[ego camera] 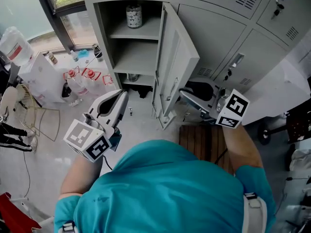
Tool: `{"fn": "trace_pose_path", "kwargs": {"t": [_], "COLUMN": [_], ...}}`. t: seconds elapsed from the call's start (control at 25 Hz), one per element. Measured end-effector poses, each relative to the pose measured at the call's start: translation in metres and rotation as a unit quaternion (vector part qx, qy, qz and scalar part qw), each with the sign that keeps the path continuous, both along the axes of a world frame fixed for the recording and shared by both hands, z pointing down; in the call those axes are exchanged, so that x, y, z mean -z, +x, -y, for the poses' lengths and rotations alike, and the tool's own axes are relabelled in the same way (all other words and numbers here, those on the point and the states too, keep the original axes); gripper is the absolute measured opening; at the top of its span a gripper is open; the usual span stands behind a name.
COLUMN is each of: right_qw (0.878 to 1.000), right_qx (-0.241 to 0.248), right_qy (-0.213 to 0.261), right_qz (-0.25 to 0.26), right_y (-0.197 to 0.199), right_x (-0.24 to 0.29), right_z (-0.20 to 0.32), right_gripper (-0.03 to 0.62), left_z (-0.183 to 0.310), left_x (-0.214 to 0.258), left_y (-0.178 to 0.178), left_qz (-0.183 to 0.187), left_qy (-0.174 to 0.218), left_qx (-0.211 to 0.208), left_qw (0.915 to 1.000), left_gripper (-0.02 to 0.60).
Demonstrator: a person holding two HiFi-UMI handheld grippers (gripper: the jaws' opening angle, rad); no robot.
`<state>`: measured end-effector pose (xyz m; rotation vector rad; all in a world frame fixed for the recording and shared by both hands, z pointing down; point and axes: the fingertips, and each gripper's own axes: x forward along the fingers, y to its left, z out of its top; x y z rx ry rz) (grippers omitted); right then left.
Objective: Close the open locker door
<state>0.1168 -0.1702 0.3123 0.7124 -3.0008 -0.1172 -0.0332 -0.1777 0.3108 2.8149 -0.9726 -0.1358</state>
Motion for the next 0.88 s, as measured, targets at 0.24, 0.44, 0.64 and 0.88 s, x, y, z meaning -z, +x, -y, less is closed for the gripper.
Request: {"fn": "trace_pose_path", "kwargs": {"t": [0.24, 0.44, 0.64, 0.88], "right_qw": [1.0, 0.999, 0.997, 0.995], "right_qx": [-0.012, -0.037, -0.066, -0.094], "right_qy": [0.007, 0.019, 0.028, 0.026], "right_qz": [0.001, 0.002, -0.001, 0.001], "right_y": [-0.025, -0.046, -0.07, -0.101], "right_x": [0.0, 0.001, 0.0, 0.0], "right_z": [0.002, 0.005, 0.012, 0.024], "right_gripper": [0.091, 0.091, 0.092, 0.092], "left_z": [0.013, 0.021, 0.03, 0.04], "left_x": [-0.004, -0.005, -0.006, -0.008], "left_y": [-0.013, -0.028, -0.05, -0.081], "left_qz": [-0.011, -0.01, -0.01, -0.009], "left_qy": [-0.009, -0.013, -0.016, -0.015], "left_qx": [0.007, 0.009, 0.011, 0.009], "left_qw": [0.9999, 0.9998, 0.9998, 0.9998], "left_gripper": [0.003, 0.003, 0.003, 0.003]}}
